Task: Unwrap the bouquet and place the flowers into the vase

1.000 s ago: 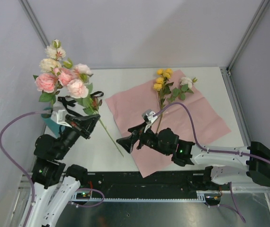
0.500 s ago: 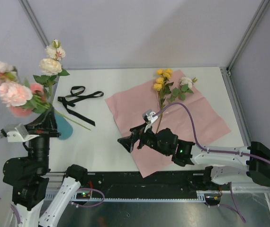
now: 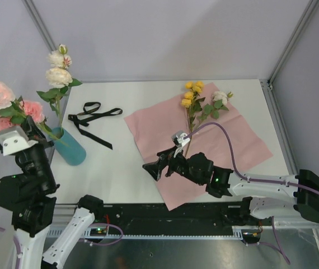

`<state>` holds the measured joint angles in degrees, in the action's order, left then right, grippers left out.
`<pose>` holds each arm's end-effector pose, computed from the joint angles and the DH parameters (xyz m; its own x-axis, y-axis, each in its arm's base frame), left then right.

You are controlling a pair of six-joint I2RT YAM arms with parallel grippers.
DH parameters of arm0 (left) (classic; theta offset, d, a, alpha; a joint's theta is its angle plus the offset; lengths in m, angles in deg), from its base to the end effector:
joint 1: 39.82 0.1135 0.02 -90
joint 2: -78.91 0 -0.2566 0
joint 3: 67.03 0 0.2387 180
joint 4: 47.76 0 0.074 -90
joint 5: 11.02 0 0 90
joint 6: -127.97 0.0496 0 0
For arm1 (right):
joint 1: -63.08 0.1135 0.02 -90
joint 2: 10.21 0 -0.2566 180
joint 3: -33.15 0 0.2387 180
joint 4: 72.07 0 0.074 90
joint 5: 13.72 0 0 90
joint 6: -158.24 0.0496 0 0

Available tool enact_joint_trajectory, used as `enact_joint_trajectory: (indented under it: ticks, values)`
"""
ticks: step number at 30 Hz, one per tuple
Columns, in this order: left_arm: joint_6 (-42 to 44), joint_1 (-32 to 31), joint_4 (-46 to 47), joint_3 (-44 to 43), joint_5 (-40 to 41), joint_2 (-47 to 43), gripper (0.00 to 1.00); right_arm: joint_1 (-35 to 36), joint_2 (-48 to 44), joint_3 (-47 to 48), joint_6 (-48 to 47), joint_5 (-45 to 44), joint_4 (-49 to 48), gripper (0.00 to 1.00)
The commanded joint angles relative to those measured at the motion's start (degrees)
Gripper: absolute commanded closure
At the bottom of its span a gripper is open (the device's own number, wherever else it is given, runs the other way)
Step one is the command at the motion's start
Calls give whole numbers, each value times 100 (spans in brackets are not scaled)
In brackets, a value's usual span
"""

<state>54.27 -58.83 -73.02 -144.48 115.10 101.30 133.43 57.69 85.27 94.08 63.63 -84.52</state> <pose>0.0270 0.0216 0.4636 0.3891 0.1057 -0.9151 -0.3435 0.9384 -0.0376 0.1028 0.2557 0.2792 -0.3860 0.1835 -0.9040 -0.7523 0.5045 0.4237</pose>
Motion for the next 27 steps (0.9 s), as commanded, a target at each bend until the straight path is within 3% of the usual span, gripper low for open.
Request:
enact_joint_trajectory:
  ticks: [1, 11, 18, 22, 27]
  values:
    - [824, -16, 1273, 388, 397, 335, 100, -56, -198, -79, -30, -6, -225, 1]
    - [1814, 158, 2574, 620, 419, 1372, 100, -75, -472, -204, -93, -10, -247, 1]
    - [1727, 433, 2622, 564, 126, 1580, 100, -82, -701, -319, -147, -109, -298, 1]
    - [1251, 872, 2637, 891, -269, 1563, 100, -76, -822, -407, -133, -112, -317, 1]
    - [1047, 1004, 2668, 1258, -182, 1660, 97, -78, -978, -471, -116, -158, -290, 1]
